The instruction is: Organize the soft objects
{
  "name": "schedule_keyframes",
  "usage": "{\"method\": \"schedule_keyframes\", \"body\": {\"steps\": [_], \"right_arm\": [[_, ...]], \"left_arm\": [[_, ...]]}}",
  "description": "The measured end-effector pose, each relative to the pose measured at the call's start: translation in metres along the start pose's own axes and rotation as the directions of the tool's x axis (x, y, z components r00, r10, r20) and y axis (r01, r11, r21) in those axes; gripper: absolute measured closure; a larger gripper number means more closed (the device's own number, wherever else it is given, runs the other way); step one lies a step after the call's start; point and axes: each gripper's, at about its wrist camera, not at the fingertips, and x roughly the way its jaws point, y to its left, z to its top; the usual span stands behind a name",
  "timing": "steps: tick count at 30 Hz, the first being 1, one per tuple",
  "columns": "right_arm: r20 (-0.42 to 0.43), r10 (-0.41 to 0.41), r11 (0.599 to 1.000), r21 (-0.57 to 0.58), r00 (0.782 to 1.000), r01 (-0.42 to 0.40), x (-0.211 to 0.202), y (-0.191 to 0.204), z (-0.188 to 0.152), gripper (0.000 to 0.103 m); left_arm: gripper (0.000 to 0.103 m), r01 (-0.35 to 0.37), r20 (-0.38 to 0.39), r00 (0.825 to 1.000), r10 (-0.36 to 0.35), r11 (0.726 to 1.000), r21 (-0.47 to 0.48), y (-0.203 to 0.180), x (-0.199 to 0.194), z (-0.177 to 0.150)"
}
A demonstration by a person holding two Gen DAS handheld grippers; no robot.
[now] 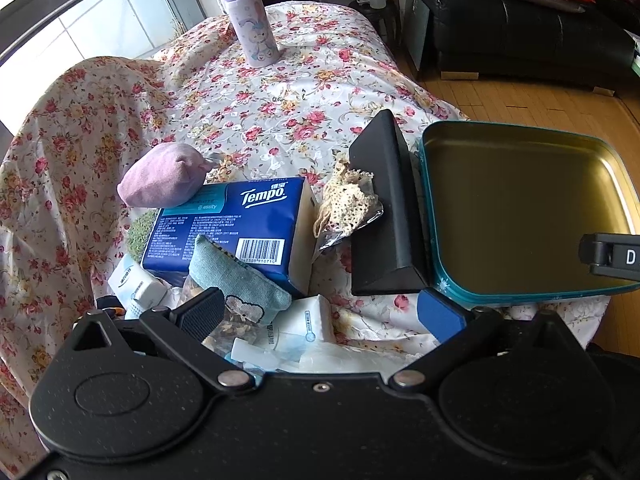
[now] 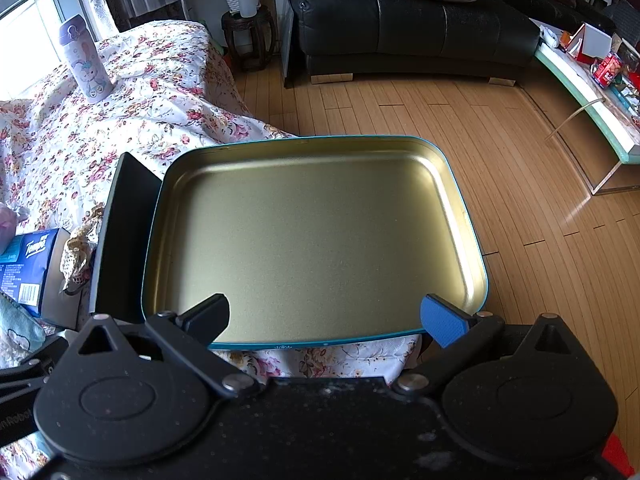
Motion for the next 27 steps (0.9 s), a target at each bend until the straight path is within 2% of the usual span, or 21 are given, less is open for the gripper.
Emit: {"method": "schedule_keyframes", "body": {"steps": [27], "right_arm": [[-0.001,0.000,1.000,-0.002,1.000,0.000,0.0000,0.0006,-0.0002,0.000]], "left_arm": [[0.004,0.003,-0.001,1.000,-0.003,1.000,0.004,-0.0020,0.0002,-0.0018]]}}
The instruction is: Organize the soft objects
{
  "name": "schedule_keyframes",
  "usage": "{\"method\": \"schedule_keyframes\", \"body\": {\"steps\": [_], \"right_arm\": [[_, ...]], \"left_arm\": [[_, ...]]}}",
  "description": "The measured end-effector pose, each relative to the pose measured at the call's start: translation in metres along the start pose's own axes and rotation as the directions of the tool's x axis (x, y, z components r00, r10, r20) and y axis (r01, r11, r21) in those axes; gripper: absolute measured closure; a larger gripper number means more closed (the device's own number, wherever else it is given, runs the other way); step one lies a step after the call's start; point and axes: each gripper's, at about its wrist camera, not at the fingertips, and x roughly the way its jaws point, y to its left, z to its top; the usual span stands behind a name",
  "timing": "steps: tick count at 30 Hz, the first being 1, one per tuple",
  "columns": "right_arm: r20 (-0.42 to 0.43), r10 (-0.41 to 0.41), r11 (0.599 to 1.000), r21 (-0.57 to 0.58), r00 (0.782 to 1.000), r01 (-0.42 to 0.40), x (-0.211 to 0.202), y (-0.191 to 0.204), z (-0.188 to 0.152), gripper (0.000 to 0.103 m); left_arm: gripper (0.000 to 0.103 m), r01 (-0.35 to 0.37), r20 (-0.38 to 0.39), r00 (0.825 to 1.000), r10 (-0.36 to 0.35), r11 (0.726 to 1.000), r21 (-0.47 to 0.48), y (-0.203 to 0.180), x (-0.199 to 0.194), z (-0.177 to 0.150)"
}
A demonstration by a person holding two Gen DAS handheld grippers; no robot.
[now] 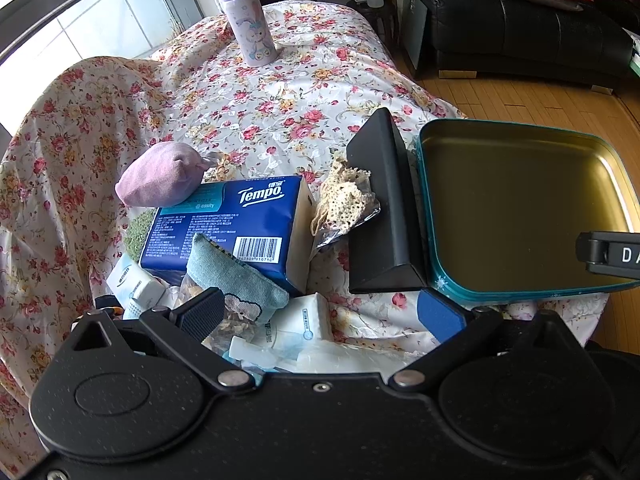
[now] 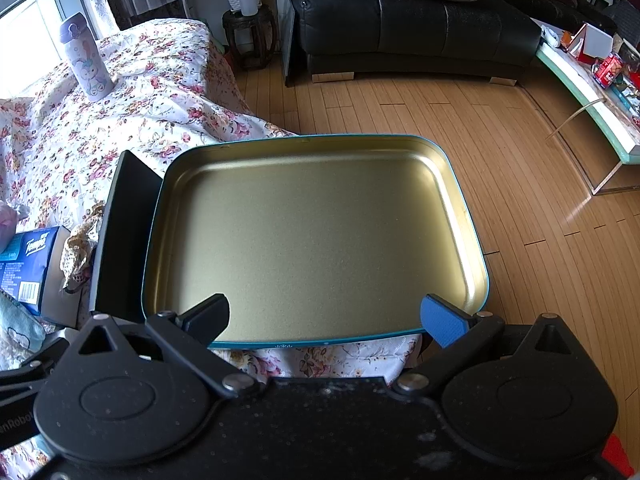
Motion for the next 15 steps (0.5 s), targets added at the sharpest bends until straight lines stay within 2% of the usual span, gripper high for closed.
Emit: {"method": "schedule_keyframes", "body": {"steps": [15], "right_arm": [[-0.007,0.001,1.000,0.003,1.000,-0.001,0.0027,0.0014,-0.0004,0.000]], "left_arm": [[0.004,0.004,0.004,1.000,-0.004,1.000,0.006,-0.0011,-0.0020,0.0002]]}}
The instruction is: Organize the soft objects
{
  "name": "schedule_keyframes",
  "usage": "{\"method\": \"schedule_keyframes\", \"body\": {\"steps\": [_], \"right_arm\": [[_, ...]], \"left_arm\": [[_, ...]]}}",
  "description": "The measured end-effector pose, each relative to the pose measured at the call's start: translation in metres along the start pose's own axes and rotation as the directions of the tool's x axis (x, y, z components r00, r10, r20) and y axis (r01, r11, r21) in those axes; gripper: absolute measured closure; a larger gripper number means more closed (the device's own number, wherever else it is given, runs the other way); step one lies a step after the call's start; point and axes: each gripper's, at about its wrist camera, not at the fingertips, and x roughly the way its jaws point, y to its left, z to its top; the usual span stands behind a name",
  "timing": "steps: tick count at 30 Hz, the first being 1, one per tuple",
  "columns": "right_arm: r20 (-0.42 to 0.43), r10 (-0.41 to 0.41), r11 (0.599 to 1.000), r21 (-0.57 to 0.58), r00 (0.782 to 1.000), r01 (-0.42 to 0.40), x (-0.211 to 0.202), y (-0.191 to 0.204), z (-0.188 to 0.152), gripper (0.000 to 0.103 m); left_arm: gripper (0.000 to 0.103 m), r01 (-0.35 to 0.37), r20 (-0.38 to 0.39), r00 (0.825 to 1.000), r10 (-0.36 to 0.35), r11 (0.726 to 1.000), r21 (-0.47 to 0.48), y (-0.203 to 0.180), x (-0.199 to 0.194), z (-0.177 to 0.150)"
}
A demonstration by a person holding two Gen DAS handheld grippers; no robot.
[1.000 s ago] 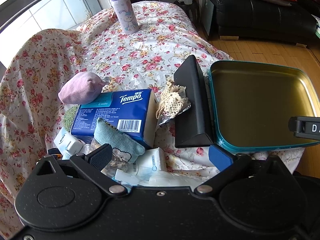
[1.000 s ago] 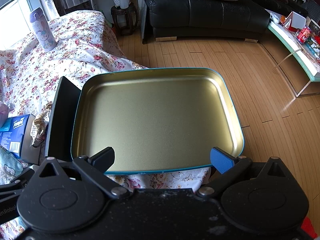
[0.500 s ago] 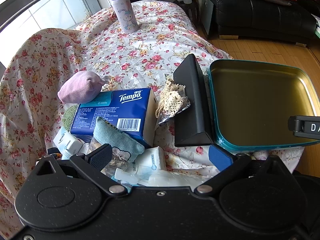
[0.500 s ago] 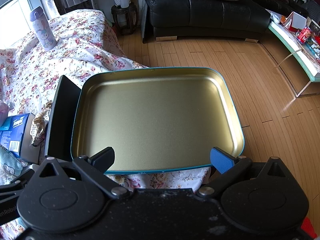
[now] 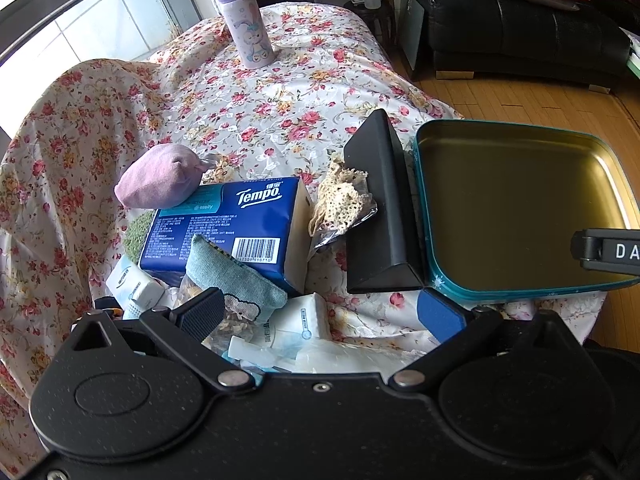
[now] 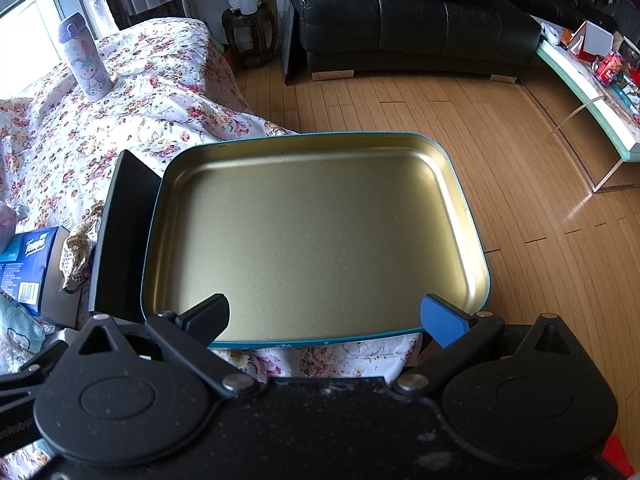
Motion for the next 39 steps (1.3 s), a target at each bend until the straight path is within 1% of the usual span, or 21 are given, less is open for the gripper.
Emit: {"method": "schedule_keyframes", "body": {"steps": [7,12,17,22,26,29,32,35,37,39], "right_arm": [[-0.006,-0.003,1.000,0.004,1.000,0.003,0.002,-0.001,0.001,0.000],[0.001,-0.006,1.000,0.005,1.000,0.006,0.001,0.000,0.001,0.000],[0.017,-0.011,1.000,-0.002,1.000,0.011,-0.002,0.002,0.001,0.000],[0.067,0.005,1.000,-0.018,0.998,-0.004,-0.013,0.004,-0.002,0.000],[0.131,0.033,0.998,-0.054,0.991,-0.026,-0.025,0.008,-0.006,0.000],[0.181,0.064,0.995,-0.092,0.981,-0.048,-0.036,0.013,-0.011,0.000],[0.229,0.104,0.987,-0.140,0.968,-0.073,-0.048,0.020,-0.017,0.000],[0.262,0.132,0.976,-0.200,0.956,-0.080,-0.055,0.027,-0.022,0.001],[0.268,0.162,0.966,-0.239,0.950,-0.098,-0.060,0.032,-0.027,0.000],[0.254,0.204,0.949,-0.289,0.945,-0.127,-0.063,0.037,-0.033,0.001]], "left_arm": [[0.004,0.011,0.024,1.000,-0.011,1.000,0.004,0.006,-0.008,-0.001],[0.004,-0.004,0.049,0.999,0.005,1.000,-0.028,0.024,-0.013,-0.001],[0.004,-0.046,0.081,0.995,0.052,0.996,-0.082,0.056,-0.020,-0.001],[0.004,-0.100,0.098,0.989,0.114,0.986,-0.135,0.096,-0.028,-0.009],[0.004,-0.122,0.074,0.988,0.134,0.982,-0.144,0.122,-0.028,-0.024],[0.004,-0.139,0.048,0.988,0.149,0.975,-0.176,0.137,-0.026,-0.036],[0.004,-0.128,0.025,0.991,0.134,0.975,-0.183,0.145,-0.025,-0.048],[0.004,-0.125,0.006,0.992,0.128,0.977,-0.174,0.147,-0.023,-0.061],[0.004,-0.107,-0.009,0.994,0.107,0.980,-0.167,0.148,-0.021,-0.070],[0.004,-0.085,-0.031,0.996,0.080,0.981,-0.177,0.150,-0.018,-0.077]]}}
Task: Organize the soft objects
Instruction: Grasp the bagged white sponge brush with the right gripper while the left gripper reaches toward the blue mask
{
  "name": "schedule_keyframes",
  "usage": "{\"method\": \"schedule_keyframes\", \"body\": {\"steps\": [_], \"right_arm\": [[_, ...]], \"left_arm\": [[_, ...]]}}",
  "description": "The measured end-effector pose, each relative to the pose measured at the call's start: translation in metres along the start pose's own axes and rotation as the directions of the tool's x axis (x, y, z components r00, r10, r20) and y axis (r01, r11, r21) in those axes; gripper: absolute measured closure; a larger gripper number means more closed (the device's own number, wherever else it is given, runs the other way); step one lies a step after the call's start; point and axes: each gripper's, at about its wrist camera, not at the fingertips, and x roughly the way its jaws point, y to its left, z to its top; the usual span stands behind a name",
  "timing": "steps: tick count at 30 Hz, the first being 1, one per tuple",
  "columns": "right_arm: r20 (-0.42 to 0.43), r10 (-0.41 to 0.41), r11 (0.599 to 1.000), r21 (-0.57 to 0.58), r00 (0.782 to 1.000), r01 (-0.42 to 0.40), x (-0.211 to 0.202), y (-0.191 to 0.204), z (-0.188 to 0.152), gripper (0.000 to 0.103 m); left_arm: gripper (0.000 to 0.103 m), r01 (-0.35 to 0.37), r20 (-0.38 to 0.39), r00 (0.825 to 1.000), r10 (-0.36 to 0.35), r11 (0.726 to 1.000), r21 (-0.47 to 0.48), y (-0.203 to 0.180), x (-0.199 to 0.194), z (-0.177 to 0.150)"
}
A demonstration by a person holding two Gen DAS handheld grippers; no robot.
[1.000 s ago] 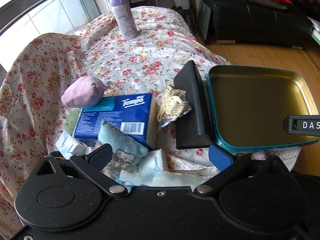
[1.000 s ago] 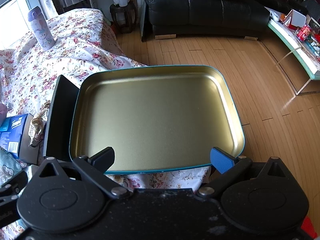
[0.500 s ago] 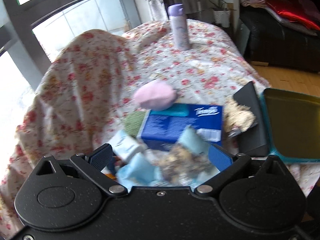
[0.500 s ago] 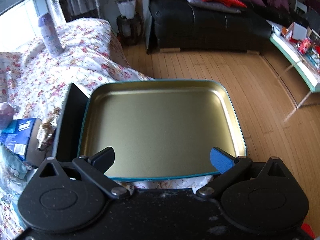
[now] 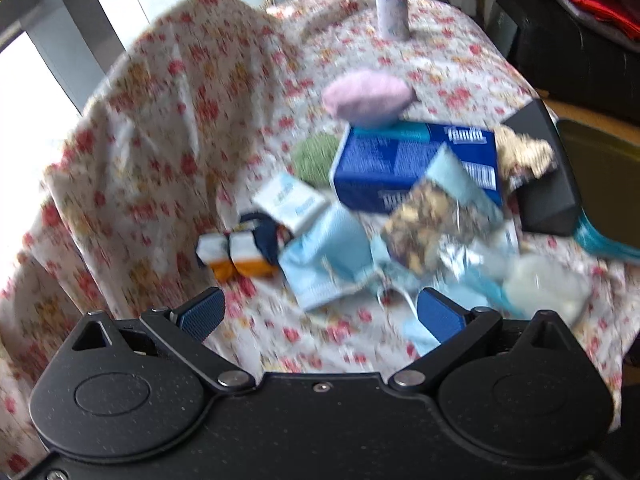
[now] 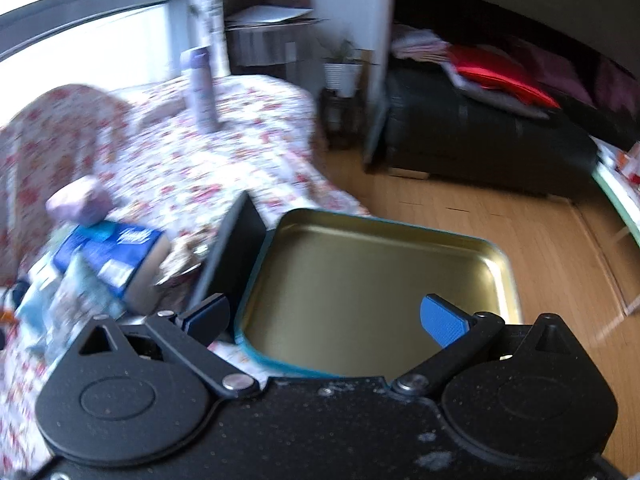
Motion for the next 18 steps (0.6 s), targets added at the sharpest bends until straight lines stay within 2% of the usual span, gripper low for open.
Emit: {"method": "schedule_keyframes", "body": {"steps": [6,11,14,18], "right_arm": [[-0.009,0.132,0.985,-0.109,0.991,-0.132,-0.012,0.025,-0.016,0.001],[-0.129,0.182,0.967,-0.157,0.975,-0.202,-0.006,0.041,-0.028,0.001],[-0.115,0.172,0.952,-0.235,0.978,-0.194,-0.012,0.054,-0.032,0.001],[-0.159,0.248,0.909,-0.304,0.956,-0.286,-0.014,0.071,-0.038,0.002]], "left_arm": [[0.004,0.060,-0.047,0.997,-0.064,0.995,-0.083,0.001,0.009,-0.020],[0.004,0.106,-0.068,0.992,-0.104,0.994,0.022,-0.020,0.015,-0.031],[0.004,0.127,-0.052,0.991,-0.123,0.989,0.079,-0.025,0.017,-0.035],[0.004,0.178,-0.049,0.984,-0.172,0.975,0.136,-0.026,0.022,-0.042]]}}
